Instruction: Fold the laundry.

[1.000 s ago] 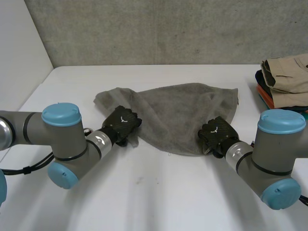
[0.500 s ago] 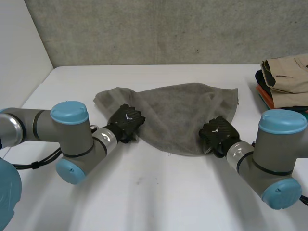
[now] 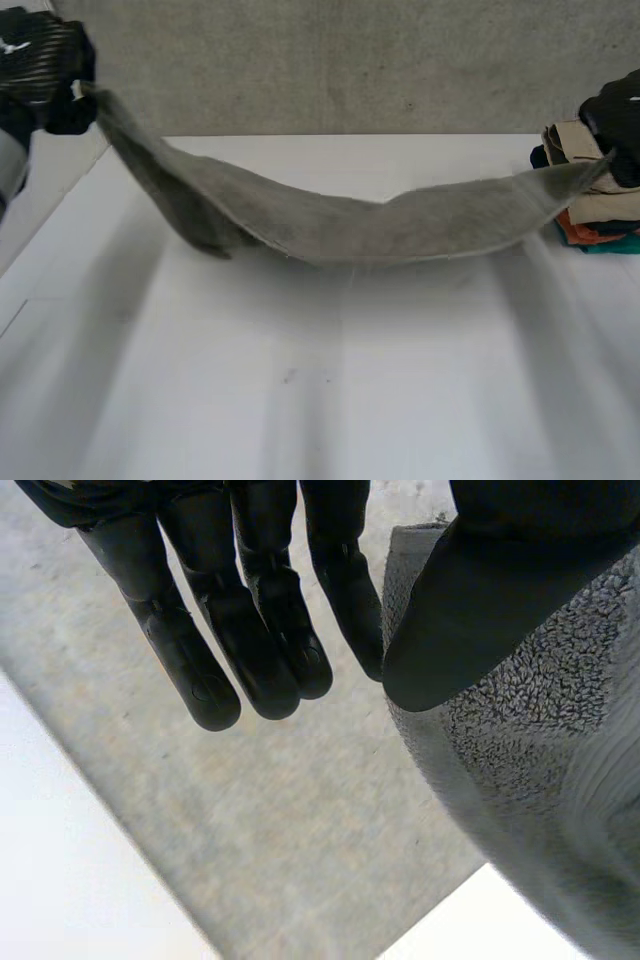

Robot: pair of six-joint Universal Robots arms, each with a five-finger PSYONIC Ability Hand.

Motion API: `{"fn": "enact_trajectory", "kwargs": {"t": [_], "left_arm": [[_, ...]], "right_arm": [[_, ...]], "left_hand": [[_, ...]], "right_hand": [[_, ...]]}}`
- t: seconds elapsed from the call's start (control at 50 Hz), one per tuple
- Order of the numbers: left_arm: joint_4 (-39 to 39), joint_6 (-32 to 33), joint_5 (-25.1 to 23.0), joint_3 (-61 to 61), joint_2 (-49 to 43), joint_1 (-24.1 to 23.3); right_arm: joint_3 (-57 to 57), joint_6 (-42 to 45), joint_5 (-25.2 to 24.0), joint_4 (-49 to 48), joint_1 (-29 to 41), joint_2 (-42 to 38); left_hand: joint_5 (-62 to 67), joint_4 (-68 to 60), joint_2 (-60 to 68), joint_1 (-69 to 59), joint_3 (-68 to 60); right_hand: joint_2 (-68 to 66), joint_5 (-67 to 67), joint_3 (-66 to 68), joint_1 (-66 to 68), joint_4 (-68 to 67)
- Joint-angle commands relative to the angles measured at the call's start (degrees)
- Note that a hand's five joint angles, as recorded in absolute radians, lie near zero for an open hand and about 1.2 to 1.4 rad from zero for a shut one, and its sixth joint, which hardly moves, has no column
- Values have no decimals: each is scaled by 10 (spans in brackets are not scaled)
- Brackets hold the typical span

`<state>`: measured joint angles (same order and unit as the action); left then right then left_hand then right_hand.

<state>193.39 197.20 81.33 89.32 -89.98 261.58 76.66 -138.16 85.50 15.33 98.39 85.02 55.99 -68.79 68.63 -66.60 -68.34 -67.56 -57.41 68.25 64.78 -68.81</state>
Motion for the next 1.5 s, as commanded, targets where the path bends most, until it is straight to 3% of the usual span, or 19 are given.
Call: {"fn": "enact_trajectory", "kwargs": {"t": [0.02,0.1,0.16,0.32,0.4,0.44,0.52,0.58,0.64,0.7,0.8,0.9,1.04,1.22,1.3,1.38,1.4,1.46,1.5], "left_arm": [[-67,6,-9,37,5,27],[-69,11,-13,33,-68,26],[-70,13,-9,10,-124,24],[-65,35,15,-231,-307,-4],[-24,27,35,-380,-348,-19],[10,25,39,-430,-357,-20],[136,-4,59,-506,-359,-21],[218,-36,73,-524,-357,-14],[250,-59,74,-530,-359,-12],[241,-69,73,-517,-361,-14],[237,-103,68,-393,-346,2],[245,-130,59,-257,-320,27],[264,-135,-9,-74,-319,38],[231,-130,-56,114,-218,82],[124,-123,-71,163,-130,109],[-34,-89,-91,182,-50,140],[-101,-58,-101,184,-24,149],[-197,7,-116,194,9,165],[-275,90,-127,207,31,183]], "right_arm": [[-22,4,-1,58,-2,-9],[-25,13,6,64,0,-53],[-62,51,47,68,7,-134],[-230,67,128,8,39,-265],[-316,37,129,-129,47,-291],[-334,14,127,-254,49,-289],[-331,-10,123,-431,51,-267],[-317,-29,122,-527,58,-261],[-310,-51,122,-550,59,-261],[-297,-92,122,-544,58,-261],[-238,-122,114,-497,52,-253],[-147,-132,48,-463,51,-245],[-43,-134,-30,-426,35,-268],[34,-119,-50,-281,33,-265],[60,-84,-45,-196,33,-196],[88,-23,-36,-67,21,-116],[93,-12,-33,-45,17,-104],[123,42,-17,62,6,-60],[145,82,-7,112,4,-38]], "left_hand": [[140,-112,114,-134,-117],[140,-112,114,-134,-117],[140,-112,114,-134,-117],[140,-112,114,-134,-117],[140,-112,114,-134,-117],[140,-112,114,-134,-117],[140,-112,114,-134,-117],[140,-112,114,-134,-117],[140,-112,114,-134,-117],[140,-112,114,-134,-117],[140,-112,114,-134,-117],[140,-112,114,-134,-117],[140,-112,114,-134,-117],[140,-112,114,-134,-117],[140,-112,114,-134,-117],[140,-112,114,-134,-117],[140,-112,114,-134,-117],[140,-112,114,-134,-117],[140,-112,114,-134,-117]], "right_hand": [[-124,-126,117,152,-112],[-124,-126,117,152,-112],[-124,-126,117,152,-112],[-124,-126,117,152,-112],[-124,-126,117,152,-112],[-124,-126,117,152,-112],[-124,-126,117,152,-112],[-124,-126,117,152,-112],[-124,-126,117,152,-112],[-124,-126,117,152,-112],[-124,-126,117,152,-112],[-124,-126,117,152,-112],[-124,-126,117,152,-112],[-124,-126,117,152,-112],[-124,-126,117,152,-112],[-124,-126,117,152,-112],[-124,-126,117,152,-112],[-124,-126,117,152,-112],[-124,-126,117,152,-112]]}}
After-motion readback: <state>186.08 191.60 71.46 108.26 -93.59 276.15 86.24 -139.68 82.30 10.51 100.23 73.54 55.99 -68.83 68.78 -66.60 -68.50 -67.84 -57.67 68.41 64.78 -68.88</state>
